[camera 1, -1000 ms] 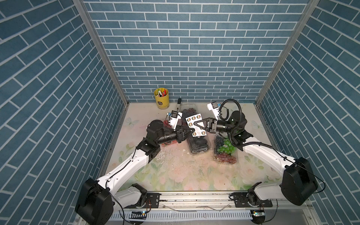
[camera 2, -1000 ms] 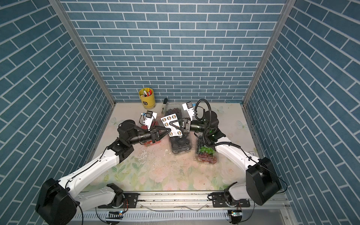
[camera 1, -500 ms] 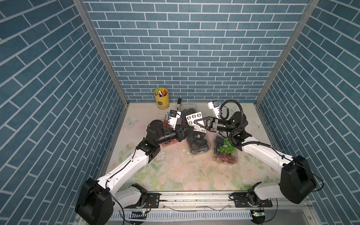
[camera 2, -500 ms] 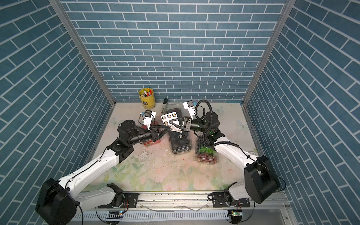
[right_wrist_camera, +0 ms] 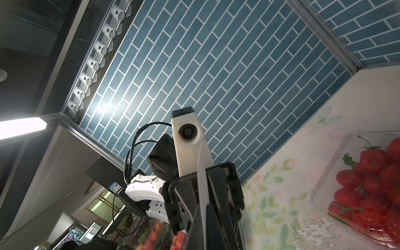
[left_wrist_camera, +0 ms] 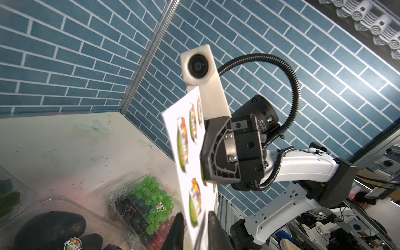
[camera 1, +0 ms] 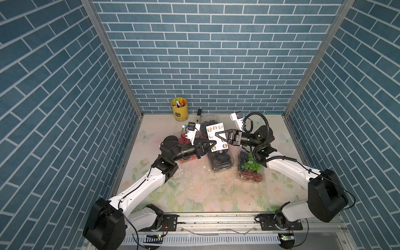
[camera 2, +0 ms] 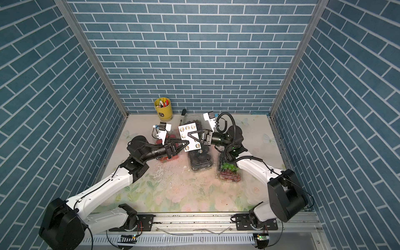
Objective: Label fruit boxes
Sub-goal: Adjust the label sticker.
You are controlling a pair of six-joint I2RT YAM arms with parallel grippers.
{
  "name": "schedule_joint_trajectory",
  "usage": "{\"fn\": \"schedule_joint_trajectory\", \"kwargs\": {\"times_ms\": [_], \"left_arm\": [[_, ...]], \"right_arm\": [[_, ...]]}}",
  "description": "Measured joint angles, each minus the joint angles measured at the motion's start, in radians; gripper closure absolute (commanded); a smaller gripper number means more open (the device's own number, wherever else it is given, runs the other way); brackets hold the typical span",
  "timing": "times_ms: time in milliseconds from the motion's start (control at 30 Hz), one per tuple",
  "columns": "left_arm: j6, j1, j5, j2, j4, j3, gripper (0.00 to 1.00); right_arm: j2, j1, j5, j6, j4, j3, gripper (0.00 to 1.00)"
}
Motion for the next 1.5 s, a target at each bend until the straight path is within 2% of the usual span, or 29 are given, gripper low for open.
{"fn": "schedule_joint_trajectory", "kwargs": {"times_ms": [33, 67, 200, 967, 1500], "left_arm": [[-0.008, 0.0, 0.005, 0.001, 0.017, 0.0, 0.96], [-0.011, 0.0, 0.008, 0.001, 0.029, 0.0, 0.99], [-0.026, 0.0, 0.019, 0.009, 0.058, 0.0, 1.0], [0.031, 0.007, 0.001, 0.018, 0.002, 0.014, 0.99], [0.031, 0.014, -0.021, 0.027, -0.026, 0.024, 0.99]], "right_arm": [[0.009, 0.0, 0.001, 0.018, 0.018, 0.0, 1.0], [0.016, 0.0, 0.001, 0.029, 0.031, 0.0, 1.0], [0.022, 0.0, 0.0, 0.059, 0.068, -0.001, 1.0], [0.043, 0.0, -0.003, 0.171, 0.184, -0.029, 1.0], [0.061, 0.002, 0.005, 0.173, 0.203, -0.031, 1.0]]}}
